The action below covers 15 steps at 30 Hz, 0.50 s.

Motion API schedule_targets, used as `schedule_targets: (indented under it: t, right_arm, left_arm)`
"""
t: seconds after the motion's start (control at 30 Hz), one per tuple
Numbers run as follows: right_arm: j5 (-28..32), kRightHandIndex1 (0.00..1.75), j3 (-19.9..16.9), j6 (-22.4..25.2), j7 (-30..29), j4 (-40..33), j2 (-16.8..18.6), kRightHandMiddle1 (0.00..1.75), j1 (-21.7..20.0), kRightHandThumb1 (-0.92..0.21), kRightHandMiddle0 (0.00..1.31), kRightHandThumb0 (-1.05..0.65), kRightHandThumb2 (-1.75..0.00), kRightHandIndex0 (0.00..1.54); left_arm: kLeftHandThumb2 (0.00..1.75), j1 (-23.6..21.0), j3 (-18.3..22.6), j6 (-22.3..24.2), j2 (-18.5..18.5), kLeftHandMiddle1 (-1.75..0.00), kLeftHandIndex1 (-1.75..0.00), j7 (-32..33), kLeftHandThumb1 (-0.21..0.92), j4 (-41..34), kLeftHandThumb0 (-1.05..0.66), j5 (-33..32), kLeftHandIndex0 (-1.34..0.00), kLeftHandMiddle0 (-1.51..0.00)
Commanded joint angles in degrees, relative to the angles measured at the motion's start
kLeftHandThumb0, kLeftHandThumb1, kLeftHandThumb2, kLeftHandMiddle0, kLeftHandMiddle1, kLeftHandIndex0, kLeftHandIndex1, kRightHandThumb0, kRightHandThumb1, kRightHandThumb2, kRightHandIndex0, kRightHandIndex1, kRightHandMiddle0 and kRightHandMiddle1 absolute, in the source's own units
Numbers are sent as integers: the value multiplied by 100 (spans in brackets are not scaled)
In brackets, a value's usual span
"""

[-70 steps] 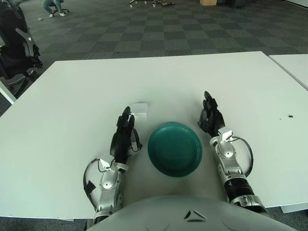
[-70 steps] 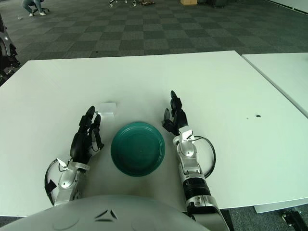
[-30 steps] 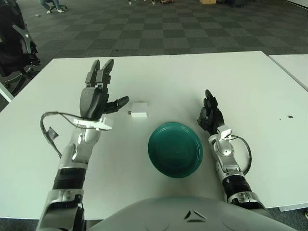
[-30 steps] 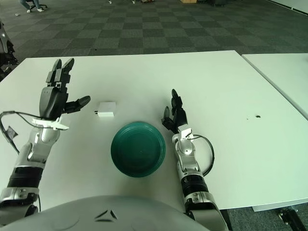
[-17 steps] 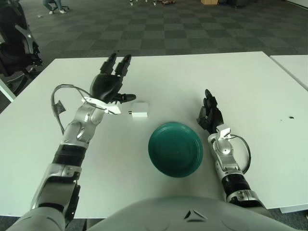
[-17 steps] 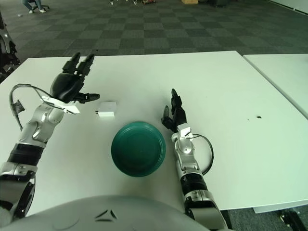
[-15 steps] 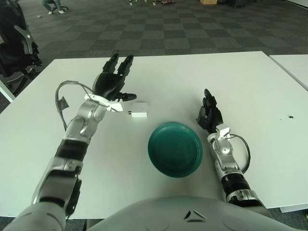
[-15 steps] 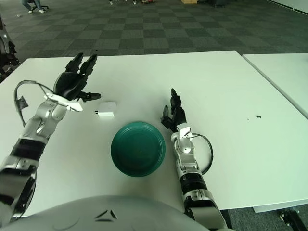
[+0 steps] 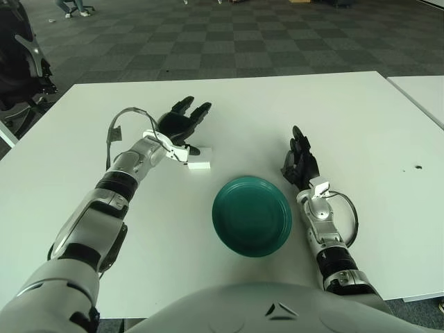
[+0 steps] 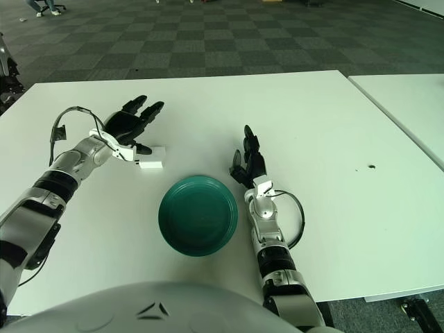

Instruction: Put the charger into the plate.

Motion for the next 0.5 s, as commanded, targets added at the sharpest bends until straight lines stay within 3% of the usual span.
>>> schedule_targets:
  t: [0.0, 0.47]
  right_arm:
    - [-5, 0, 52, 471, 27, 1181, 252, 17, 875, -92, 0, -86, -91, 0]
    - [-37, 1, 45, 448, -28, 1251, 276, 29, 881, -92, 0, -86, -91, 3]
  left_arm:
    - [35, -593, -249, -334, -42, 0, -34, 0, 92, 875, -105, -158, -1, -1]
    - [22, -919, -542, -473, -192, -1, -67, -633, 92, 1553, -105, -465, 0, -3]
